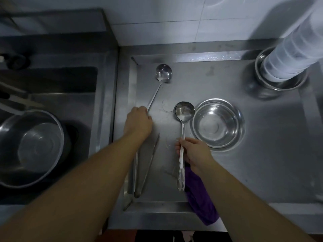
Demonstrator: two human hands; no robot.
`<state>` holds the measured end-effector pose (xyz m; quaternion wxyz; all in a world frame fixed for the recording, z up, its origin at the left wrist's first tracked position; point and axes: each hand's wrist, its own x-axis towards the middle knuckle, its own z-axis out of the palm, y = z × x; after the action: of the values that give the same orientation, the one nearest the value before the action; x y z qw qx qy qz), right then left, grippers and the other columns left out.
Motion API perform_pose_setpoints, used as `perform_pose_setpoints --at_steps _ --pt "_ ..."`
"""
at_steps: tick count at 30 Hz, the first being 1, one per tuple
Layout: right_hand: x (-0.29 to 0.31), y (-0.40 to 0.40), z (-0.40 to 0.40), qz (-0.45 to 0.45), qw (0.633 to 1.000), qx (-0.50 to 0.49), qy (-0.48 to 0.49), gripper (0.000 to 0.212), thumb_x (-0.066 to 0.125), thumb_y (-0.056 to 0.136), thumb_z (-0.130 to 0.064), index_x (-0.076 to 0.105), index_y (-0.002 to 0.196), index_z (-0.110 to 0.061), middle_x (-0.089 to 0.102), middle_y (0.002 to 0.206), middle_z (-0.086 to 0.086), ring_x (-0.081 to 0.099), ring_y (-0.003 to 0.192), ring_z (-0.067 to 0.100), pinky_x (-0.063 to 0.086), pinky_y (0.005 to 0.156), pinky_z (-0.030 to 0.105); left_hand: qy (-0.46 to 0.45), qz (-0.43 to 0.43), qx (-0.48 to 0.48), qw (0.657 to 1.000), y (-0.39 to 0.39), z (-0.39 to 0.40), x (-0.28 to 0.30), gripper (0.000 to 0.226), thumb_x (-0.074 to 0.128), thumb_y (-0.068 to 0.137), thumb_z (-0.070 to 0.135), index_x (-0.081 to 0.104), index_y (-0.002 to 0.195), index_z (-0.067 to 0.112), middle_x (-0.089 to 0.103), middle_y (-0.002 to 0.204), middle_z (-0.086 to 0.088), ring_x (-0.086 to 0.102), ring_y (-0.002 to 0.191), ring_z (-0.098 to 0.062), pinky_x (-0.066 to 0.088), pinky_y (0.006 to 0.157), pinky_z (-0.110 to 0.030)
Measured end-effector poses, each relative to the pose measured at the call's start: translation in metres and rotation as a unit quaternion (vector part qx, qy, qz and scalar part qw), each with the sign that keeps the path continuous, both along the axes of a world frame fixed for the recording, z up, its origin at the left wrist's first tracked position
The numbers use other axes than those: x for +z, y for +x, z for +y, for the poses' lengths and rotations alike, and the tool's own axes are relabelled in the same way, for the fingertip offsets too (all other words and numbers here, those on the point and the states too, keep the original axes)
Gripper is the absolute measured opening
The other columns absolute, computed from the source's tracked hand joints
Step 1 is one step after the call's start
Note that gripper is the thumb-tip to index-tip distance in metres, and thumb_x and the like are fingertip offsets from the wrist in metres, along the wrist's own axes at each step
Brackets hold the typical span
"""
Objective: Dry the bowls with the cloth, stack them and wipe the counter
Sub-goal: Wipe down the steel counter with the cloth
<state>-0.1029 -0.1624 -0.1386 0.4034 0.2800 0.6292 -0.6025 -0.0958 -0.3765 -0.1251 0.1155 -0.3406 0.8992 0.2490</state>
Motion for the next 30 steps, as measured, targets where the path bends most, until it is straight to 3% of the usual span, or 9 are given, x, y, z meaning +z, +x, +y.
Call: perform_pose_setpoints --at_steps 6,11,14,18,21,25,30 --pt "-0.002 -0.003 0.006 -0.023 0.999 -0.034 -0.014 0.016 0.068 0.1 -0.009 0.076 0.102 0.004 0.075 0.083 0.012 0.069 0.072 0.018 0.06 0.076 0.034 -0.035 -0.047 0.002 0.998 -0.032 0.0 -0.012 0.028 0.051 0.105 0.02 0.057 0.129 0.008 0.056 0.132 -0.019 0.057 0.119 -0.039 0.052 0.1 -0.049" --pt "0.0 -0.004 0.01 -0.036 0.998 -0.044 -0.028 0.015 0.067 0.1 -0.009 0.077 0.1 0.002 0.075 0.083 0.011 0.07 0.072 0.017 0.062 0.073 0.03 -0.024 -0.083 0.041 0.995 -0.04 -0.009 -0.019 0.022 0.055 0.099 0.007 0.062 0.12 0.008 0.066 0.12 -0.017 0.063 0.109 -0.036 0.054 0.088 -0.041" --pt "0.002 -0.004 0.013 -0.042 0.997 -0.051 -0.037 0.015 0.067 0.101 -0.008 0.076 0.103 0.003 0.076 0.087 0.012 0.071 0.075 0.017 0.063 0.073 0.028 0.019 -0.098 0.061 0.993 -0.041 -0.015 -0.017 0.018 0.06 0.094 0.002 0.072 0.108 0.006 0.072 0.108 -0.017 0.066 0.09 -0.033 0.054 0.074 -0.037" --pt "0.008 -0.002 0.015 -0.045 0.996 -0.059 -0.043 0.016 0.065 0.101 -0.006 0.075 0.105 0.006 0.075 0.089 0.013 0.071 0.078 0.019 0.063 0.079 0.03 0.133 -0.045 0.106 0.984 -0.037 -0.021 -0.002 0.017 0.072 0.096 0.017 0.079 0.111 0.013 0.073 0.097 -0.001 0.067 0.085 -0.021 0.052 0.073 -0.028" --pt "0.012 -0.003 0.013 -0.047 0.995 -0.071 -0.045 0.016 0.065 0.101 -0.006 0.074 0.107 0.007 0.074 0.09 0.014 0.071 0.076 0.019 0.063 0.08 0.033 0.246 0.006 0.154 0.957 -0.034 -0.015 0.026 0.019 0.075 0.093 0.011 0.079 0.112 0.012 0.072 0.091 0.0 0.068 0.083 -0.015 0.051 0.063 -0.021" --pt "0.013 -0.004 0.008 -0.057 0.993 -0.085 -0.06 0.02 0.066 0.101 -0.006 0.07 0.113 0.01 0.073 0.087 0.015 0.069 0.069 0.018 0.061 0.074 0.033 0.391 0.039 0.223 0.892 -0.017 0.015 0.062 0.01 0.072 0.095 0.003 0.078 0.102 0.008 0.075 0.085 -0.007 0.063 0.064 -0.011 0.054 0.051 -0.014" --pt "0.01 -0.001 0.009 -0.058 0.989 -0.106 -0.081 0.023 0.063 0.102 -0.004 0.068 0.114 0.015 0.07 0.092 0.021 0.068 0.074 0.024 0.059 0.091 0.042 0.504 0.011 0.234 0.831 0.031 0.058 0.065 0.012 0.072 0.095 0.002 0.081 0.1 0.007 0.077 0.08 -0.007 0.065 0.06 -0.008 0.053 0.053 -0.016"
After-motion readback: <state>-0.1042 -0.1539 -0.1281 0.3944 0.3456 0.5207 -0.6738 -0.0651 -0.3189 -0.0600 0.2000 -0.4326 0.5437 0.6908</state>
